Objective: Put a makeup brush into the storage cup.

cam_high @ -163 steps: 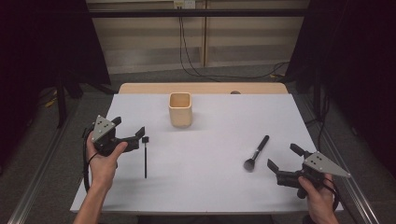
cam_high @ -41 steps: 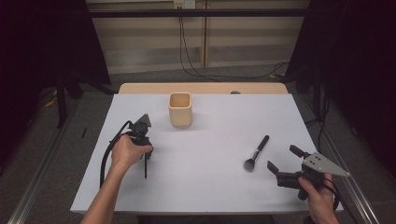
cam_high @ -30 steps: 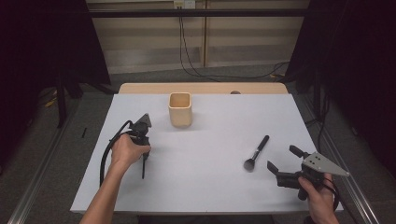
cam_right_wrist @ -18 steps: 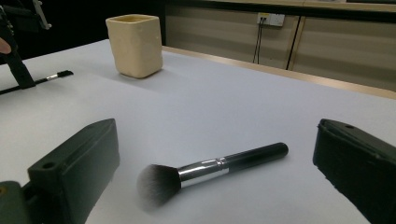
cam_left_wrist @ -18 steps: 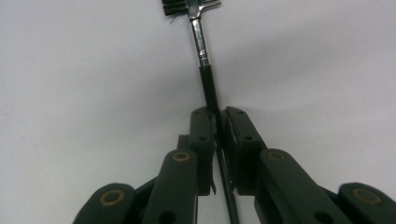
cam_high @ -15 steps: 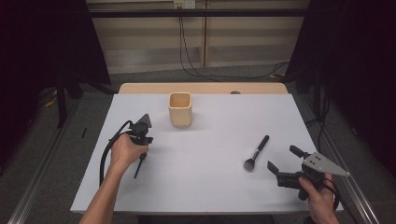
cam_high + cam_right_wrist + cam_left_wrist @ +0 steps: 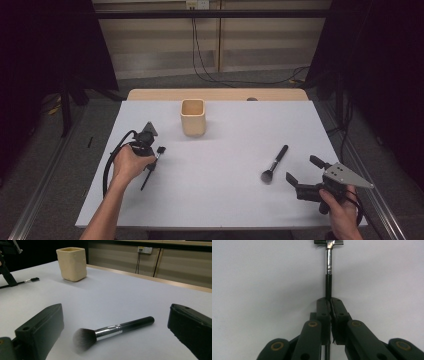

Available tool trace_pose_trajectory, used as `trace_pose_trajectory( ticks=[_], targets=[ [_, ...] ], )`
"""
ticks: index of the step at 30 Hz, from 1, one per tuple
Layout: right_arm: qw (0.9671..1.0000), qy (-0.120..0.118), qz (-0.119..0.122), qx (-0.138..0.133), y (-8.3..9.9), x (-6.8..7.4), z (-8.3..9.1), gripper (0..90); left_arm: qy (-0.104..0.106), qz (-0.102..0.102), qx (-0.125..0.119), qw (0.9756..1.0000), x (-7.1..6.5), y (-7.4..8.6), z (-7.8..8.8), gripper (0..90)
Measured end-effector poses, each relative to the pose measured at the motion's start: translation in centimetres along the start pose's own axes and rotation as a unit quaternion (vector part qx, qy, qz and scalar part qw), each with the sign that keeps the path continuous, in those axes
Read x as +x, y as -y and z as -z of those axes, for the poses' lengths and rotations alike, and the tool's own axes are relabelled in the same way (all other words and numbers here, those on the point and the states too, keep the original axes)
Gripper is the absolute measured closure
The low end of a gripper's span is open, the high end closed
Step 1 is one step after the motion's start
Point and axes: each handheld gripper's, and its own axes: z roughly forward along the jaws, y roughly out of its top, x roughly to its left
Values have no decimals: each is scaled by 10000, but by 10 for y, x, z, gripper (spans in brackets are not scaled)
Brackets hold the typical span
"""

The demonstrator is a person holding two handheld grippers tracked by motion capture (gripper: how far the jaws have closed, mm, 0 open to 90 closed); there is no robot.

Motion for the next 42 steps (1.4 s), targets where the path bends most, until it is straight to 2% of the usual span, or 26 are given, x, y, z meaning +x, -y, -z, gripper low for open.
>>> trace_pose_trajectory(
  ticks=[2, 4, 10, 21, 26, 28, 36, 41, 42],
  targets=[
    [10000, 0, -59, -30, 0, 1, 0, 0, 17, 3, -80, 10000, 1, 2, 0, 863],
    [10000, 9, -28, -33, -1, 1, -1, 0, 65, -35, -60, 10000, 2, 2, 1, 862],
    [10000, 13, 6, -31, 0, 0, 0, 0, 102, -35, -216, 9997, 3, 5, 2, 863],
    [10000, 13, -20, -37, 0, 0, 0, 0, 222, -79, -823, 9963, 4, 10, 15, 864],
    [10000, 24, -55, -49, 0, 0, 0, 0, 289, -80, -1158, 9928, 5, 14, 24, 864],
    [10000, 12, 13, -28, 0, -1, 0, 0, 302, -47, -1279, 9913, 6, 16, 27, 864],
    [10000, 34, -38, -53, 0, -1, 1, 0, 452, -100, -1826, 9821, 6, 25, 38, 864],
    [10000, 31, -40, -55, 0, 0, 1, 0, 436, -152, -2084, 9770, 5, 29, 39, 863],
    [10000, 28, -40, -53, -1, 0, 1, 0, 448, -171, -2167, 9750, 5, 30, 38, 863]
  ],
)
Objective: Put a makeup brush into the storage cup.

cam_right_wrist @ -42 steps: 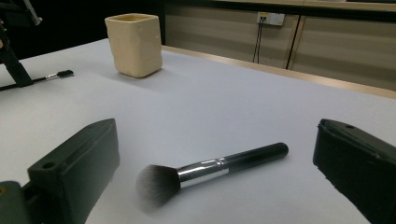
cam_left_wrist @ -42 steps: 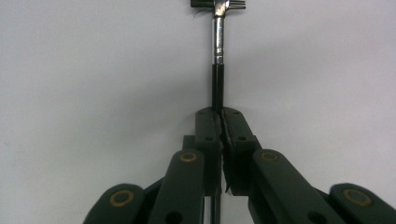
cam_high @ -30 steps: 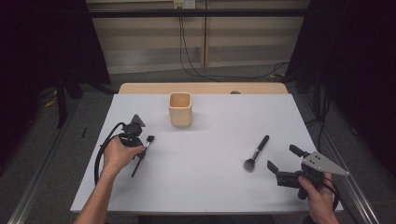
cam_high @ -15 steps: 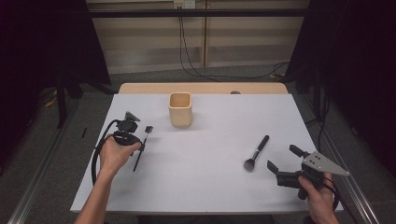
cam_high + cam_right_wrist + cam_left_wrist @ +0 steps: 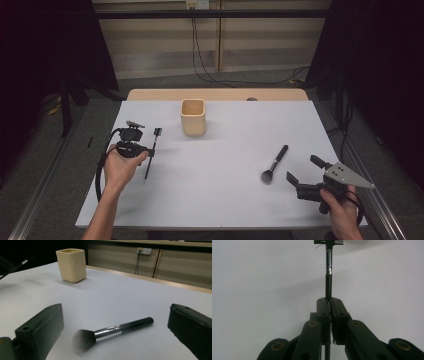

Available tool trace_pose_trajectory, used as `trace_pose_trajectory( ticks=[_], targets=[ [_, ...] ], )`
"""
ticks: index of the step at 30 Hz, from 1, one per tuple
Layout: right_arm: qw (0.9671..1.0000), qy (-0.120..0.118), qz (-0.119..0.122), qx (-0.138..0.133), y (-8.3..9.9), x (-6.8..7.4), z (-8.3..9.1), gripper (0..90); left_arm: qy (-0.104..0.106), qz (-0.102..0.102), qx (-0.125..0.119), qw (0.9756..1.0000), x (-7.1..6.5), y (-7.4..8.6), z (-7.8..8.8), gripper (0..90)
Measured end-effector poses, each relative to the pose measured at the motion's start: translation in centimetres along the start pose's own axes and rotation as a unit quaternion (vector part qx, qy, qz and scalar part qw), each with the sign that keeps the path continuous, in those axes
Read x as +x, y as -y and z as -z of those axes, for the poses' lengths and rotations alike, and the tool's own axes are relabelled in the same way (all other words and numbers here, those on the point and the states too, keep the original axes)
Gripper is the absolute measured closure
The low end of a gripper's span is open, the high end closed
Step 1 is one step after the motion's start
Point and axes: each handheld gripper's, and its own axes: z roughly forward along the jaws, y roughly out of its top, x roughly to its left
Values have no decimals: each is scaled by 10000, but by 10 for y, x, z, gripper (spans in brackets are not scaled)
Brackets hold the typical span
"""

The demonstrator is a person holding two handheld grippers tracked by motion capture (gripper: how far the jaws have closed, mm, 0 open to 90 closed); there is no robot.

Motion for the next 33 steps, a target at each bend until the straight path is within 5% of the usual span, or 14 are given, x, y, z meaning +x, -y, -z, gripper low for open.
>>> trace_pose_trajectory(
  ticks=[10, 18, 24, 33],
  targets=[
    [10000, 0, 0, -1, 0, 0, 0, 0, 89, -157, -581, 9981, -1, 4, 9, 863],
    [10000, -3, 1, 1, 0, 0, 0, 0, 77, -300, -1116, 9933, -4, 7, 15, 863],
    [10000, -10, 1, -6, 0, 0, 1, 0, 71, -472, -1507, 9874, -5, 10, 18, 863],
    [10000, -4, -19, -21, 0, 0, 1, 0, 124, -666, -2199, 9732, -7, 15, 23, 863]
  ],
)
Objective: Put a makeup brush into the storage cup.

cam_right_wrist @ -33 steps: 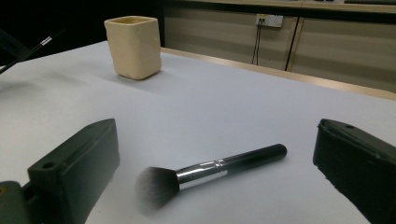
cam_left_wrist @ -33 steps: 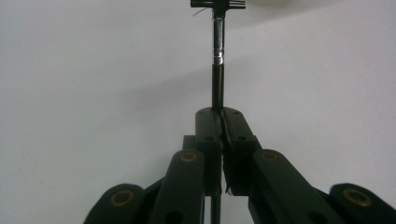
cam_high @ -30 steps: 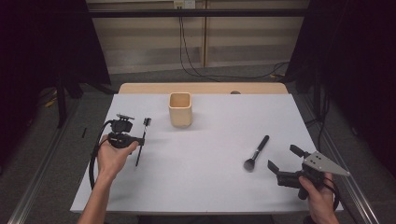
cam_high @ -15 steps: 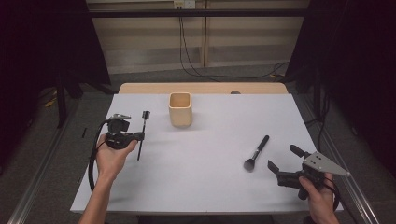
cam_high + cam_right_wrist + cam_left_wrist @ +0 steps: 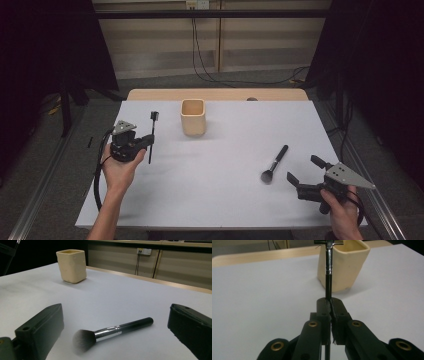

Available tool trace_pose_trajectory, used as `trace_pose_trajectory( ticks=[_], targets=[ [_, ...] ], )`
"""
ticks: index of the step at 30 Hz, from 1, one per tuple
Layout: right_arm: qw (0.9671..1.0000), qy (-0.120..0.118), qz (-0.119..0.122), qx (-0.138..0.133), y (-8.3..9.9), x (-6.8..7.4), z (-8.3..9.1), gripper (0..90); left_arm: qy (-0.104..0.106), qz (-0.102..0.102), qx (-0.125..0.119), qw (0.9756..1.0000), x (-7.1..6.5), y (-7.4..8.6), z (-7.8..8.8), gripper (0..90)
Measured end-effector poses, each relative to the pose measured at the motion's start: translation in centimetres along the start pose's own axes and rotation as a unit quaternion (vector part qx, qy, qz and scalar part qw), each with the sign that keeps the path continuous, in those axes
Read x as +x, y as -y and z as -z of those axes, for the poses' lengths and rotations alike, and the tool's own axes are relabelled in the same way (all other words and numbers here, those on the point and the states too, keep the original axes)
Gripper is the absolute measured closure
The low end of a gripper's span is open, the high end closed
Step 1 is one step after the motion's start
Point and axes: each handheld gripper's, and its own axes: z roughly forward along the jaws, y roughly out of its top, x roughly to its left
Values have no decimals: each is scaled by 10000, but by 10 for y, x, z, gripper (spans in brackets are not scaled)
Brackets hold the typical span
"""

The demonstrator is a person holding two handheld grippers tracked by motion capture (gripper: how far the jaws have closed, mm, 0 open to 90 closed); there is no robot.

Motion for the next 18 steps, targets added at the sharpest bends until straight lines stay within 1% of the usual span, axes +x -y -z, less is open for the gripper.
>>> trace_pose_trajectory(
  ticks=[3, 4, 6, 7, 9, 14, 15, 16, 17, 18],
  targets=[
    [10000, -7, 19, 1, 0, 0, 0, 0, 18, -66, -176, 9998, -1, 0, 2, 862],
    [10000, -6, 18, 0, 0, 0, 0, 0, -8, -66, -244, 9997, -1, 0, 2, 862],
    [10000, -4, 14, 2, 0, 0, 0, 0, 20, -53, -303, 9995, -1, 0, 2, 862],
    [10000, -1, 25, 4, 0, 0, 0, 0, -23, -54, -342, 9994, -1, 0, 3, 862],
    [10000, -11, 52, 7, 0, 0, 0, 0, -14, -35, -406, 9992, -1, 0, 3, 863],
    [10000, 9, 10, 2, 0, 0, 0, 0, 27, -55, -684, 9976, -2, -2, 7, 863],
    [10000, 7, 9, 5, 0, 0, 1, 0, 0, -121, -698, 9975, -2, -3, 8, 863],
    [10000, 6, 17, -1, 0, 0, 0, 0, -27, -142, -745, 9971, -3, -4, 8, 863],
    [10000, 2, 10, -1, 0, 0, 0, 0, -5, -130, -815, 9966, -3, -4, 9, 863],
    [10000, 11, -22, -8, 0, 0, 0, 0, -49, -164, -838, 9963, -3, -4, 9, 863]
  ],
)
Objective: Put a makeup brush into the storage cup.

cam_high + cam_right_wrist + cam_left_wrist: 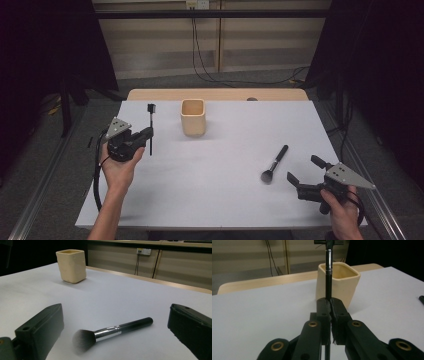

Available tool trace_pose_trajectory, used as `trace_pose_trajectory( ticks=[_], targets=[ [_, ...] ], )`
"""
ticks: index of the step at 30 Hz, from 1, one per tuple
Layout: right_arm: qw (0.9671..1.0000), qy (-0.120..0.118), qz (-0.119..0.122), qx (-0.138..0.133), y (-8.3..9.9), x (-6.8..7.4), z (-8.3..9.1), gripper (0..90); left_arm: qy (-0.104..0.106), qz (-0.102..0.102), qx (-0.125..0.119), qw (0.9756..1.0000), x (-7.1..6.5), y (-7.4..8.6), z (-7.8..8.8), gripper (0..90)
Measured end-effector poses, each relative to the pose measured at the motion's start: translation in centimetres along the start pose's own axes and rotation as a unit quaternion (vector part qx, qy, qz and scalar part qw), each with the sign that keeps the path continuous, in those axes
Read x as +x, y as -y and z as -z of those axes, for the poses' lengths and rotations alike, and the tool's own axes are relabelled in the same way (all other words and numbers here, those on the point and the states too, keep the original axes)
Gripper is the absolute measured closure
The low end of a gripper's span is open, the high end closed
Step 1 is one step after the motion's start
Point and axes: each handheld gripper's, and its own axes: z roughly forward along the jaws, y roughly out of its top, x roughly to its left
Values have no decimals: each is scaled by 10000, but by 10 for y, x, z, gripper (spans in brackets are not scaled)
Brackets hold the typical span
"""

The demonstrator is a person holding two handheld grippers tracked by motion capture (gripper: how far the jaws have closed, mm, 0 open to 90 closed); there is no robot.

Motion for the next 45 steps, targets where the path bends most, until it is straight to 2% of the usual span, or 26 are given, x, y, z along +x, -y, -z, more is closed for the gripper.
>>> trace_pose_trajectory(
  ticks=[10, 11, 13, 14, 17, 23, 29, 30, 31, 39, 45],
  targets=[
    [10000, -3, 7, -16, 0, 0, 0, 0, 82, -52, -222, 9997, -6, -7, 2, 863],
    [10000, -3, 6, -17, 0, 0, 0, 0, 141, -80, -217, 9996, -7, -8, 2, 863],
    [10000, -2, 0, -21, 0, 0, -1, 0, 120, -275, -191, 9994, -13, -12, 2, 862],
    [10000, 0, -4, -21, 0, 0, -1, 0, 214, -256, -215, 9992, -15, -13, 2, 863],
    [10000, -6, -8, -10, 0, 0, -1, 0, 279, -301, -324, 9986, -22, -18, 0, 863],
    [10000, -14, 16, -3, 0, -1, 0, 0, 406, -425, -323, 9978, -34, -26, -9, 862],
    [10000, -5, -11, -6, 0, 0, 0, 0, 619, -304, -316, 9971, -40, -35, -17, 863],
    [10000, -15, 24, 3, 0, 0, 0, 0, 666, -346, -286, 9968, -41, -37, -18, 863],
    [10000, -29, 46, 2, 0, 0, 0, 0, 627, -398, -273, 9969, -42, -39, -20, 862],
    [10000, -11, 23, 5, 0, -1, 0, 0, 714, -292, -407, 9962, -46, -53, -28, 862],
    [10000, -21, 7, 11, 0, -1, 1, 0, 611, -86, -512, 9968, -44, -57, -36, 862]
  ],
)
